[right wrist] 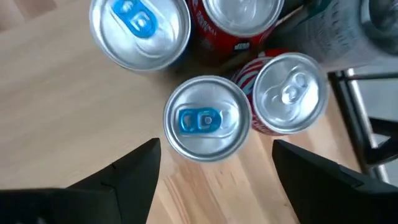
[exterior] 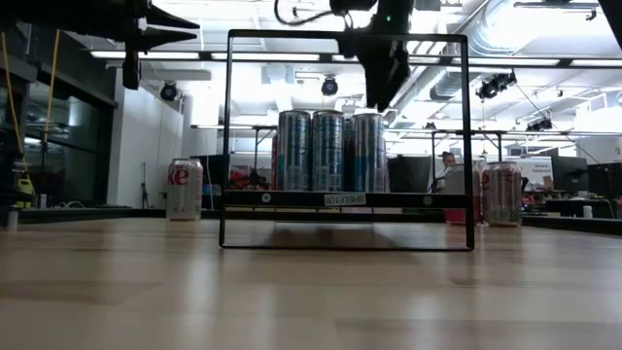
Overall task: Place canned beverage on shelf
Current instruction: Put the blue soda can on the shelf aligned with the other blue soda can
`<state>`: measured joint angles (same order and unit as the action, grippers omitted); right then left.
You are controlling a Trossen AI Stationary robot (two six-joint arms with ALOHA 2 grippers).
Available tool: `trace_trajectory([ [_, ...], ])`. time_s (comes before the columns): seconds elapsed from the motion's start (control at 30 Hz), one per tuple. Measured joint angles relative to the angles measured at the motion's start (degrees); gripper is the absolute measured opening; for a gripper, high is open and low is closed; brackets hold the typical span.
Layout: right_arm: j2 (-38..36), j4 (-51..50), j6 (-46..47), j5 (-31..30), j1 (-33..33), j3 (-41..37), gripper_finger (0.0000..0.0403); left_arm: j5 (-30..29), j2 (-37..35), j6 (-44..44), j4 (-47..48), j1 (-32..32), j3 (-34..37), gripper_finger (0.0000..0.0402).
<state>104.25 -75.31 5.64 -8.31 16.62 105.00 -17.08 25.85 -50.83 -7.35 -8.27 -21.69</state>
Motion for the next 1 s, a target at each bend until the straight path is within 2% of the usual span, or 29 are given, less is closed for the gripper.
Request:
trace_trajectory([
  [0.23,-0.5,-4.6,-1.2,0.2,-0.3,8.5,0.0294,0.0,0.0,0.0,0.0,0.0,0.0,0.0000],
  [0.37,-3.4,-5.5,-1.7,-0.1,-1.5,6.9,0.0294,0.0,0.0,0.0,0.1,0.0,0.0,0.0000],
  [0.47,-7.6,-5.6,-1.4,-0.9,-2.3,0.2,0.0294,0.0,0.0,0.0,0.3,0.0,0.0,0.0000],
  [0.6,-15.7,-2.3,1.5,0.2,-3.0,-13.8,0.0294,-0.3,0.0,0.0,0.3,0.0,0.0,0.0000],
  [0.77,-26.8,9.9,8.7,0.6,-4.2,-31.9,0.0280,-1.6,0.0,0.0,0.3,0.0,0.0,0.0000],
  [0.87,-31.8,22.5,15.4,-1.0,-3.9,-40.4,0.0236,-1.6,0.0,0.0,0.4,0.0,0.0,0.0000],
  [0.93,-33.8,31.5,20.1,-2.7,-3.8,-45.3,0.0185,-1.6,0.0,0.3,0.5,0.0,0.0,0.0000],
  [1.0,-34.6,40.4,24.1,-3.4,-3.7,-49.9,0.0118,-1.6,0.0,0.9,0.6,0.0,0.0,0.0000],
])
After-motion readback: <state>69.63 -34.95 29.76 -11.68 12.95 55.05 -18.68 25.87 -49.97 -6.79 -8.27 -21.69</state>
